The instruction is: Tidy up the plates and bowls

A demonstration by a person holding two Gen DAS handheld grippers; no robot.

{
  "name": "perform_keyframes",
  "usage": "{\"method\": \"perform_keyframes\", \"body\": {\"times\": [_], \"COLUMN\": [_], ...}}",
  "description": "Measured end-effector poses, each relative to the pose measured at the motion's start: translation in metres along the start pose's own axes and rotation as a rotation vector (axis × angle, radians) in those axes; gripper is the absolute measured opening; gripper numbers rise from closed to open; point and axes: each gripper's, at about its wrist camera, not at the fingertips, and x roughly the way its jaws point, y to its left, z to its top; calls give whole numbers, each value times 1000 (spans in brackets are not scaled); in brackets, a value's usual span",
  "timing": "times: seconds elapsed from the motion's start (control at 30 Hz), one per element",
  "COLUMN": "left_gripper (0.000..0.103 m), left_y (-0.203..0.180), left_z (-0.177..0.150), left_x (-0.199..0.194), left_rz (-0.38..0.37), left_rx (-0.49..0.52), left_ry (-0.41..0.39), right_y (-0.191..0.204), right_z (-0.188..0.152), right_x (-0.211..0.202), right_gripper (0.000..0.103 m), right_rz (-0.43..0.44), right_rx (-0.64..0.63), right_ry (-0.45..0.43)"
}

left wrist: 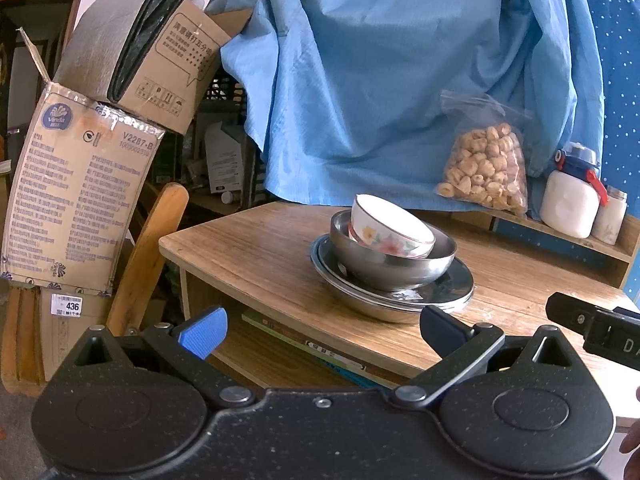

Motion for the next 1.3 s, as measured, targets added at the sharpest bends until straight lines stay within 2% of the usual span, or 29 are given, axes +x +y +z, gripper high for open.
{"method": "perform_keyframes", "body": {"times": [1.3], "left_gripper": [102], "left_y": [2], "left_z": [-1], "left_x": [2], "left_rz": [-3], "left_rx": [-10], "left_ry": [6], "right_y": [3], "right_z": [3], "right_x": [0], "right_gripper": [103], "right_rz": [4], "right_rx": [-11], "right_ry": [2]}}
